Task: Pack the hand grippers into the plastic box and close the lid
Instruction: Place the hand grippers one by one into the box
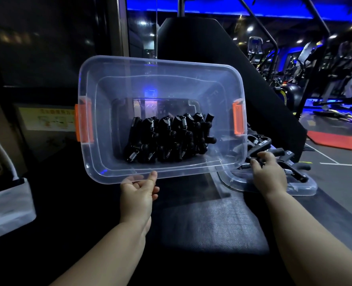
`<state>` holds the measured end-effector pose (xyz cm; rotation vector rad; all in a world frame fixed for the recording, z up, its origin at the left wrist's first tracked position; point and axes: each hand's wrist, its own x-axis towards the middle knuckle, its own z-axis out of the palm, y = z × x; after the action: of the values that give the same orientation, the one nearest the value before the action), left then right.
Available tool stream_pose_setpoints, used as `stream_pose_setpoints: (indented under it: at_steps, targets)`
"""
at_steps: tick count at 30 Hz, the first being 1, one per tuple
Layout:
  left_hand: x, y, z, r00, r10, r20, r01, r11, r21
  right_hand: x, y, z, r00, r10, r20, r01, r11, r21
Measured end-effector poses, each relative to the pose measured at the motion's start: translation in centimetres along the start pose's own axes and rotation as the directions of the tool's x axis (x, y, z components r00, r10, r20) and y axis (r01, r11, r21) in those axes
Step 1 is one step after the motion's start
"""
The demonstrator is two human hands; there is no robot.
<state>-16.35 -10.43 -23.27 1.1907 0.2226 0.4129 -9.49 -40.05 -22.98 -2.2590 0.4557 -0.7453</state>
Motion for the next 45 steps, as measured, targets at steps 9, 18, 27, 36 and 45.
stream_pose_setpoints:
  at_steps: [9, 18, 27, 36, 45]
  targets:
    - [0.0, -0.1, -0.1, 1.000, 0.002, 0.002, -0.002, 1.000, -0.004, -1.1, -0.8, -0.7, 0.976, -0.094, -0.197, 0.127, 0.978, 0.163]
    - [0.0, -0.1, -0.1, 1.000, 0.019, -0.003, -0.019, 1.000, -0.016, -2.0, -1.7, -1.6, 0.919, -0.108, -0.380, 0.222, 0.937, 0.270]
    - [0.2, -0.1, 0.0, 1.000, 0.029, -0.007, -0.029, 0.999, -0.021, -3.3, -4.4, -2.1, 0.821, -0.289, -0.493, 0.475, 0.825, 0.307]
    - [0.1, -0.3, 0.0, 1.000, 0.023, -0.003, -0.023, 1.000, -0.003, -4.1, -7.5, -0.2, 0.817, -0.476, -0.326, 0.563, 0.783, 0.266]
    - [0.6, -0.5, -0.3, 1.000, -0.027, 0.013, 0.029, 0.990, -0.139, -7.0, -15.3, 2.2, 0.897, -0.415, 0.152, 0.189, 0.671, 0.717]
